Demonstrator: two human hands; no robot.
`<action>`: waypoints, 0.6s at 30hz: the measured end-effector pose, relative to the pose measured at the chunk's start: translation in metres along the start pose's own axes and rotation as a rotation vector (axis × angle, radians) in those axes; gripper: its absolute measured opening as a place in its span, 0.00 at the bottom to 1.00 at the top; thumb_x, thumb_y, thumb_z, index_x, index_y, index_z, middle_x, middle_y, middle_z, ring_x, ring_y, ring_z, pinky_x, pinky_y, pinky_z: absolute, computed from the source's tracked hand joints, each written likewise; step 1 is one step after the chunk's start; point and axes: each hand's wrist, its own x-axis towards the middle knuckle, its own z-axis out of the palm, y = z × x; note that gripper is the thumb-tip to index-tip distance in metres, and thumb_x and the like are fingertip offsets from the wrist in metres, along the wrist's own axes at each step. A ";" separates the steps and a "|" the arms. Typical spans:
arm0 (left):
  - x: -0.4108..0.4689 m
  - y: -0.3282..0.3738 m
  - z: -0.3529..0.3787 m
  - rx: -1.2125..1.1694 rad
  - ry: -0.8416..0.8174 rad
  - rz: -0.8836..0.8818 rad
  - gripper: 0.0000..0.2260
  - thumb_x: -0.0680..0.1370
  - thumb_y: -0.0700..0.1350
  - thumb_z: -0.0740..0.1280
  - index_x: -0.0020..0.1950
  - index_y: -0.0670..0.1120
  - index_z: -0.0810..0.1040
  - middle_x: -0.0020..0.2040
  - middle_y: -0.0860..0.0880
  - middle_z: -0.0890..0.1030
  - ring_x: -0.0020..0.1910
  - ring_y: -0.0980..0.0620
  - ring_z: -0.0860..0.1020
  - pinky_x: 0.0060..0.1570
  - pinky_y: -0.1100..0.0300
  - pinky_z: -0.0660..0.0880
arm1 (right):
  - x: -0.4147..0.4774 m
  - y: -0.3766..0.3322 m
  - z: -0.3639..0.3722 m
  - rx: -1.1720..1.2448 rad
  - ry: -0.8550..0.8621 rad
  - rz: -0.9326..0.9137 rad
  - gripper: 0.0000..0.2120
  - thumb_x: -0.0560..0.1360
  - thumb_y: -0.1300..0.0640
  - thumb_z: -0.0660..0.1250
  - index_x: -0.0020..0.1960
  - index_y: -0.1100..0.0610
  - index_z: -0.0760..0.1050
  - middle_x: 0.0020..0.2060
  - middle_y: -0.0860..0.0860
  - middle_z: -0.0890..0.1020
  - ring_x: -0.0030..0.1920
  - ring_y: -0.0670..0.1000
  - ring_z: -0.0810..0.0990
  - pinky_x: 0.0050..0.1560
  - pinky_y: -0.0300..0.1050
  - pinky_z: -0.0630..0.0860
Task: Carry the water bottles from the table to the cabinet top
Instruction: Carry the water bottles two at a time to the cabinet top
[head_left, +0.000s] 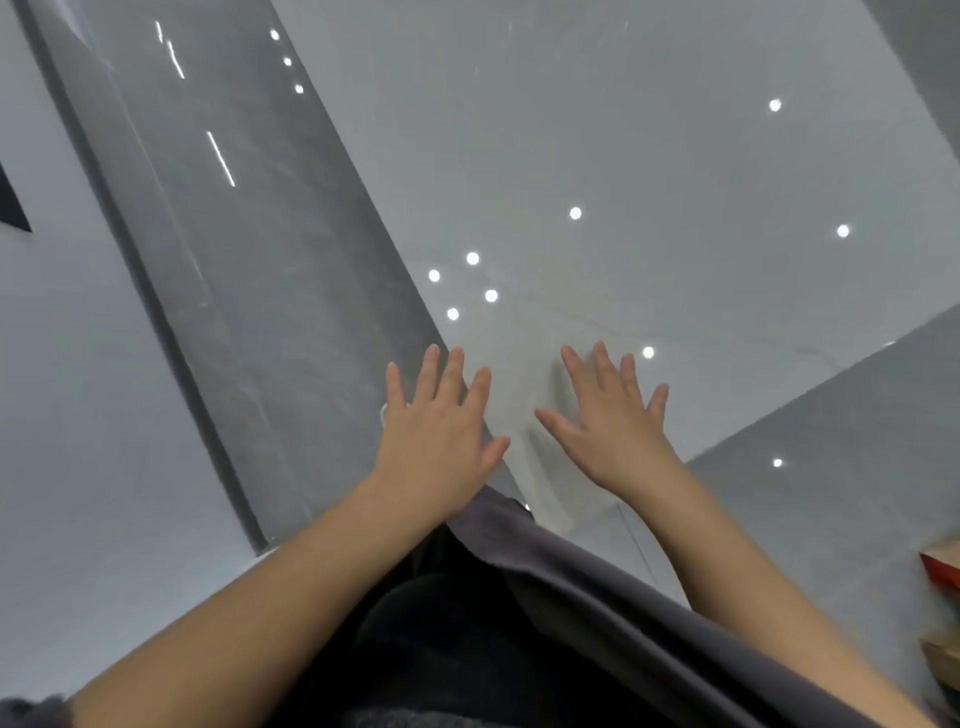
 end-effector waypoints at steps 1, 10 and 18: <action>0.008 -0.015 -0.007 -0.005 -0.017 0.004 0.32 0.81 0.62 0.50 0.80 0.49 0.45 0.80 0.43 0.43 0.78 0.42 0.40 0.73 0.37 0.42 | 0.013 -0.013 -0.006 -0.001 -0.011 0.006 0.34 0.80 0.37 0.52 0.80 0.46 0.41 0.80 0.52 0.41 0.79 0.59 0.37 0.73 0.67 0.38; 0.066 -0.128 -0.070 -0.069 -0.086 0.041 0.32 0.81 0.62 0.50 0.80 0.49 0.44 0.80 0.44 0.43 0.78 0.43 0.39 0.74 0.37 0.41 | 0.074 -0.116 -0.055 -0.007 -0.061 0.090 0.34 0.80 0.37 0.52 0.80 0.46 0.41 0.80 0.52 0.42 0.79 0.59 0.39 0.73 0.68 0.41; 0.134 -0.231 -0.131 0.004 -0.111 0.182 0.32 0.81 0.62 0.50 0.80 0.49 0.45 0.80 0.44 0.43 0.78 0.43 0.40 0.73 0.38 0.41 | 0.134 -0.205 -0.094 0.151 0.014 0.273 0.34 0.80 0.38 0.53 0.80 0.46 0.41 0.80 0.52 0.42 0.79 0.59 0.38 0.74 0.67 0.40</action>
